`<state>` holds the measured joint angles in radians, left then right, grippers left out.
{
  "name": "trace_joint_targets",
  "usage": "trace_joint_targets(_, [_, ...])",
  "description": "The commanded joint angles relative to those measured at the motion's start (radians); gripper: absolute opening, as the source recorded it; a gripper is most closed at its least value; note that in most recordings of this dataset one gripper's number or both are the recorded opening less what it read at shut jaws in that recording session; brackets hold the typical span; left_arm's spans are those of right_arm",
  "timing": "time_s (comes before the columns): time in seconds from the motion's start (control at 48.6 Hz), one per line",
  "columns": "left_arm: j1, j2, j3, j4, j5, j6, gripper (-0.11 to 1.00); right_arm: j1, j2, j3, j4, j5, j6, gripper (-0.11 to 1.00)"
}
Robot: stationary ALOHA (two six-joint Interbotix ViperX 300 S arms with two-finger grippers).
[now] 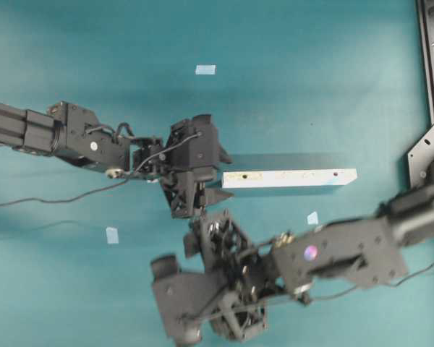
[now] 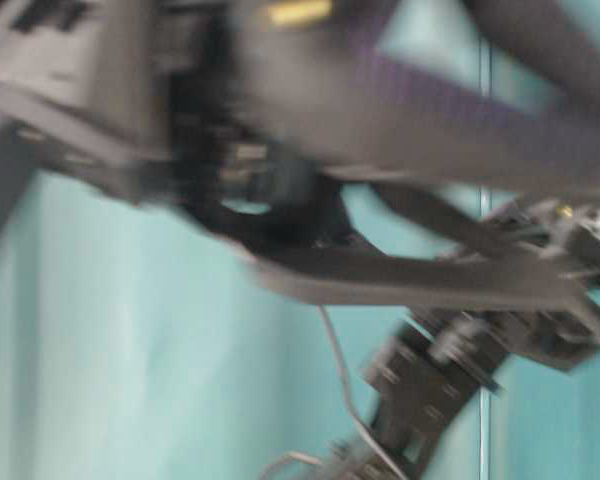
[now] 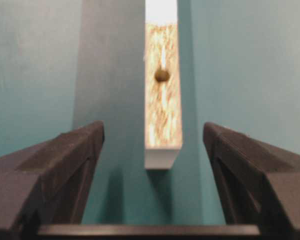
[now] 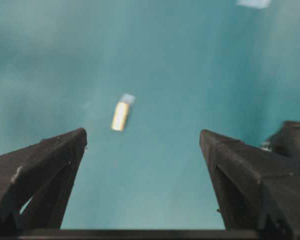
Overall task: Move the wooden board into place and insert the rod into its hole.
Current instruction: 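Drag the board with the left gripper toward the table center, then lower the open right gripper over the wooden dowel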
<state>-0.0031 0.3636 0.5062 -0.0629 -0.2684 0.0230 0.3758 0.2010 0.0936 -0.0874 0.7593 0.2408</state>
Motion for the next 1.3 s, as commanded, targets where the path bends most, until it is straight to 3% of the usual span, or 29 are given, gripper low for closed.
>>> trace_joint_targets(0.0, [-0.003, 0.0, 0.021, 0.002, -0.086, 0.008, 0.77, 0.009, 0.006, -0.044, 0.005, 0.005, 0.006, 0.98])
trace_joint_targets(0.144, [-0.002, 0.026, 0.075, 0.0, -0.218, 0.006, 0.77, 0.009, 0.04, -0.063, 0.006, 0.023, 0.009, 0.98])
trace_joint_targets(0.288, [-0.002, 0.046, 0.094, 0.002, -0.267, 0.006, 0.77, 0.009, 0.077, -0.063, 0.005, 0.025, 0.017, 0.98])
trace_joint_targets(0.658, [-0.002, 0.086, 0.064, 0.0, -0.287, 0.008, 0.77, 0.005, 0.158, -0.064, 0.002, -0.035, 0.169, 0.98])
trace_joint_targets(1.275, [-0.003, 0.086, 0.063, 0.0, -0.287, 0.008, 0.77, -0.014, 0.213, -0.066, 0.0, -0.051, 0.279, 0.97])
